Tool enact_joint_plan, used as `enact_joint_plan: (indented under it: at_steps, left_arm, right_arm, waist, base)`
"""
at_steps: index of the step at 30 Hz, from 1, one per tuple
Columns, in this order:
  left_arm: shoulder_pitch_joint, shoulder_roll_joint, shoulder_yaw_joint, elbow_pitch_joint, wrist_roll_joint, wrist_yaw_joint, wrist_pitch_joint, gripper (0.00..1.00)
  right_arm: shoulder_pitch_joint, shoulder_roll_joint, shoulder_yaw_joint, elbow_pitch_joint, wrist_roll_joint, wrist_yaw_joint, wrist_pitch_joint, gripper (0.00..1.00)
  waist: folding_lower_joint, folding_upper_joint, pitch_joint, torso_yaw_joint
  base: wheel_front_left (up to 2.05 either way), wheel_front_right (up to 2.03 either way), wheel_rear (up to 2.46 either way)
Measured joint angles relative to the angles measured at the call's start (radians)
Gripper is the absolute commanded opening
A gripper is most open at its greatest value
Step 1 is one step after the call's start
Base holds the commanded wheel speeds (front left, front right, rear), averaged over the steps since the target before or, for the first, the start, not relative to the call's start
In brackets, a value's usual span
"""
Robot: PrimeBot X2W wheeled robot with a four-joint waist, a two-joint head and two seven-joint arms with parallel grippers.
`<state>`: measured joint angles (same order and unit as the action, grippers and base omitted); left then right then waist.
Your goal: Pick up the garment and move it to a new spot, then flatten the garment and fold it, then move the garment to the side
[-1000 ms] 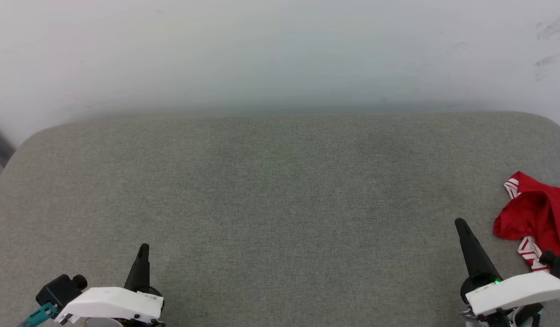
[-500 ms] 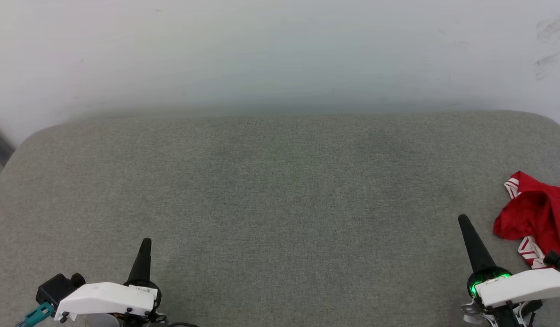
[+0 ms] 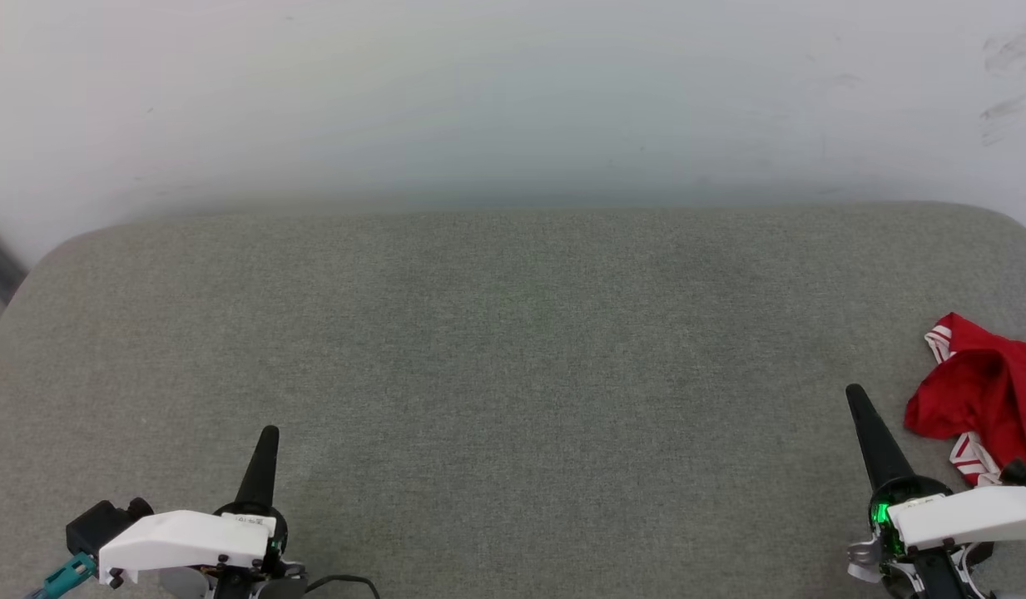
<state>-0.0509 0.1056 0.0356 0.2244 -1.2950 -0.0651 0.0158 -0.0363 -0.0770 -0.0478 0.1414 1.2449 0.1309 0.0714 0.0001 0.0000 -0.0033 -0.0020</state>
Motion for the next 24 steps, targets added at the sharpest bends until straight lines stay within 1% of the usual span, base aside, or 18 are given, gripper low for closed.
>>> enact_joint_plan:
  at_steps: [6,24]
  left_arm:
    - [-0.01,-0.011,0.012,0.004,-0.053,-0.011,0.017,0.0]
    - [-0.028,-0.029,0.041,0.011,-0.169,-0.034,0.053,0.0]
  right_arm:
    - [-0.008,0.0,-0.005,0.018,0.066,0.0,0.001,0.0]
    - [-0.031,0.0,-0.016,0.056,0.21,0.0,0.008,0.0]
  waist:
    - [0.0,0.0,0.001,0.0]
    - [0.0,0.0,0.003,0.001]
  base:
    - [0.0,0.0,0.0]
    - [0.0,0.0,0.0]
